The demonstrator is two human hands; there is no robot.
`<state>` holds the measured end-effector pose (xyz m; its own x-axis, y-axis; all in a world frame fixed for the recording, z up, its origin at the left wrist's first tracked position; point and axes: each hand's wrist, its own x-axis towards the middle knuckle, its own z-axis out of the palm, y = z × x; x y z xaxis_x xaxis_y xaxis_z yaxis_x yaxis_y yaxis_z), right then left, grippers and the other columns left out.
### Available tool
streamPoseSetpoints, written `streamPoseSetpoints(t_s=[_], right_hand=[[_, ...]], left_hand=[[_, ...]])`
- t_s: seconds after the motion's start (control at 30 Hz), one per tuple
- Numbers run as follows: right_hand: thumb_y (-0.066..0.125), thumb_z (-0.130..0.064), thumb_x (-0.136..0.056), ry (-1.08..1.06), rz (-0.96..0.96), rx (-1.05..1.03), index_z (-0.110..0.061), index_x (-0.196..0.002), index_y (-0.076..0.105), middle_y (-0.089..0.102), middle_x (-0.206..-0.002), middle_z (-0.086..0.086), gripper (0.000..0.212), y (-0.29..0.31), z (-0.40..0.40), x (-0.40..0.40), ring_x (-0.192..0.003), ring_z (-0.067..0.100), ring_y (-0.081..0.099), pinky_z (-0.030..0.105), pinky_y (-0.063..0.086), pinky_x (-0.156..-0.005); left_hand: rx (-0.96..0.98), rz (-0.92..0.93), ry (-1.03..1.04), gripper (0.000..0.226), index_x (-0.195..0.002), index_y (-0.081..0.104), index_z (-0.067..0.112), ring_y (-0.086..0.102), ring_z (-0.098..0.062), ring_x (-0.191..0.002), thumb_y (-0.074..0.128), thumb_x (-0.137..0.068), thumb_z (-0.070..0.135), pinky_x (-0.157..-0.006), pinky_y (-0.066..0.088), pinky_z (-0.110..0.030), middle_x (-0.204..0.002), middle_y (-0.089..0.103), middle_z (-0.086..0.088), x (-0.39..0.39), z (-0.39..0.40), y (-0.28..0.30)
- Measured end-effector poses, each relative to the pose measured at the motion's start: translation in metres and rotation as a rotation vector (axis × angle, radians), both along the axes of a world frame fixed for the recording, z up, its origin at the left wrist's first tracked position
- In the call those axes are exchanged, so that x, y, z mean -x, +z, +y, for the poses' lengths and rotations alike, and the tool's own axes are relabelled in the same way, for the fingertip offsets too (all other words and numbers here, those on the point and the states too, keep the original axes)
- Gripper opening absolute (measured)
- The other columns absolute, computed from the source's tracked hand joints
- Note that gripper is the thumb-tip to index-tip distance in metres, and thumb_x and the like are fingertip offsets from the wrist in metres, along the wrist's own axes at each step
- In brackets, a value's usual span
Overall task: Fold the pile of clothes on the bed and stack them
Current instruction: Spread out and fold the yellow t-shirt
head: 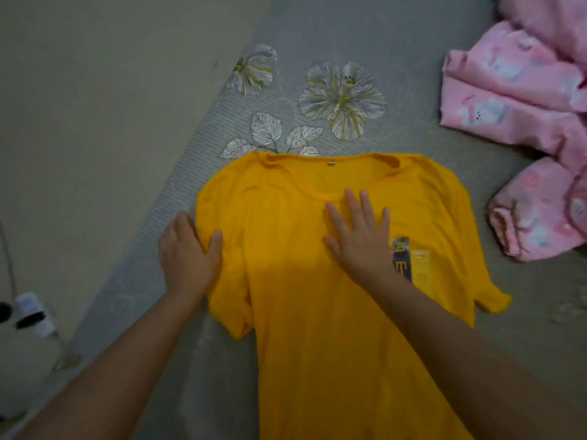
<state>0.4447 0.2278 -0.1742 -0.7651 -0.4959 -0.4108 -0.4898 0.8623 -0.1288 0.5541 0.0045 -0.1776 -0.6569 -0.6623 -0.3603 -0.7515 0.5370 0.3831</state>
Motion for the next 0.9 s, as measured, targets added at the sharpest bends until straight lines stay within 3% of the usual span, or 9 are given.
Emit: streamPoseSetpoints(t_s=[0.17,0.23,0.3,0.4,0.5,0.57,0.63,0.73,0.9], right_hand=[[0.028,-0.053,-0.094,0.073,-0.043,-0.020,-0.038,-0.139,-0.004,-0.007,-0.156,0.004,0.057,-0.038,-0.011,-0.020,-0.143,0.029,-0.011,0.057,-0.012,-0.107],[0.035,-0.053,-0.092,0.064,-0.012,0.050,-0.034,-0.141,0.017,0.012,-0.155,0.009,0.056,-0.039,-0.011,-0.019,-0.142,0.034,0.005,0.061,-0.004,-0.107],[0.031,-0.053,-0.087,0.061,0.024,0.080,-0.025,-0.138,0.039,0.029,-0.148,0.015,0.058,-0.037,-0.013,-0.020,-0.137,0.040,0.023,0.066,0.008,-0.104],[0.013,-0.060,-0.083,0.037,-0.002,0.051,-0.029,-0.140,0.030,0.021,-0.152,0.011,0.068,-0.036,-0.014,-0.020,-0.141,0.035,0.014,0.061,0.001,-0.107],[-0.003,-0.070,-0.078,0.014,-0.017,0.051,-0.033,-0.142,0.017,0.008,-0.155,0.007,0.076,-0.036,-0.013,-0.021,-0.143,0.031,0.003,0.057,-0.006,-0.109],[-0.015,-0.072,-0.073,0.010,-0.023,0.040,-0.033,-0.142,0.016,0.006,-0.155,0.006,0.085,-0.035,-0.014,-0.022,-0.143,0.030,0.001,0.056,-0.007,-0.109],[-0.027,-0.072,-0.067,0.010,-0.025,0.025,-0.035,-0.142,0.010,0.003,-0.156,0.005,0.092,-0.035,-0.014,-0.023,-0.143,0.029,-0.002,0.055,-0.009,-0.109],[-0.033,-0.073,-0.062,0.000,-0.035,0.005,-0.036,-0.141,0.004,-0.001,-0.156,0.002,0.095,-0.034,-0.014,-0.022,-0.144,0.026,-0.005,0.052,-0.011,-0.109],[-0.040,-0.075,-0.049,0.012,-0.082,-0.074,-0.038,-0.142,-0.004,-0.014,-0.155,-0.001,0.107,-0.032,-0.015,-0.020,-0.142,0.023,-0.016,0.051,-0.013,-0.109]], left_hand=[[-0.315,0.012,-0.022,0.020,-0.097,0.058,0.007,0.048,-0.024,-0.074,0.068,-0.081,0.013,-0.059,0.028,-0.030,-0.069,0.046,-0.004,-0.038,-0.006,-0.002],[-0.368,-0.011,-0.038,0.008,-0.081,0.059,0.009,0.049,-0.026,-0.075,0.064,-0.084,0.014,-0.060,0.030,-0.032,-0.070,0.051,-0.008,-0.032,-0.006,-0.003],[-0.381,0.070,-0.009,0.014,-0.093,0.061,0.000,0.054,-0.026,-0.087,0.056,-0.090,0.012,-0.069,0.035,-0.031,-0.089,0.059,-0.017,-0.025,0.000,-0.001],[-0.328,0.277,0.143,0.011,-0.087,0.046,0.013,0.045,-0.012,-0.072,0.043,-0.096,0.009,-0.058,0.031,-0.019,-0.083,0.049,-0.002,-0.021,0.012,0.016],[-0.187,0.296,0.204,0.024,-0.075,0.034,0.018,0.033,-0.003,-0.057,0.042,-0.096,0.010,-0.046,0.030,-0.011,-0.065,0.036,0.006,-0.031,0.012,0.023],[-0.063,0.175,0.112,0.008,-0.092,0.045,0.008,0.041,-0.012,-0.058,0.047,-0.094,0.015,-0.050,0.025,-0.025,-0.069,0.044,0.002,-0.039,0.002,0.027],[0.077,0.022,0.052,0.024,-0.108,0.050,0.002,0.053,-0.031,-0.081,0.053,-0.091,0.018,-0.063,0.031,-0.036,-0.091,0.056,-0.014,-0.045,-0.016,0.029],[0.190,0.047,0.085,0.038,-0.121,0.050,-0.003,0.049,-0.039,-0.105,0.057,-0.084,0.005,-0.082,0.036,-0.043,-0.114,0.051,-0.027,-0.056,-0.038,0.031],[-0.090,-0.198,0.304,0.050,-0.124,0.044,-0.003,0.046,-0.039,-0.113,0.053,-0.090,0.032,-0.089,0.035,-0.040,-0.122,0.050,-0.028,-0.097,-0.022,0.015]])
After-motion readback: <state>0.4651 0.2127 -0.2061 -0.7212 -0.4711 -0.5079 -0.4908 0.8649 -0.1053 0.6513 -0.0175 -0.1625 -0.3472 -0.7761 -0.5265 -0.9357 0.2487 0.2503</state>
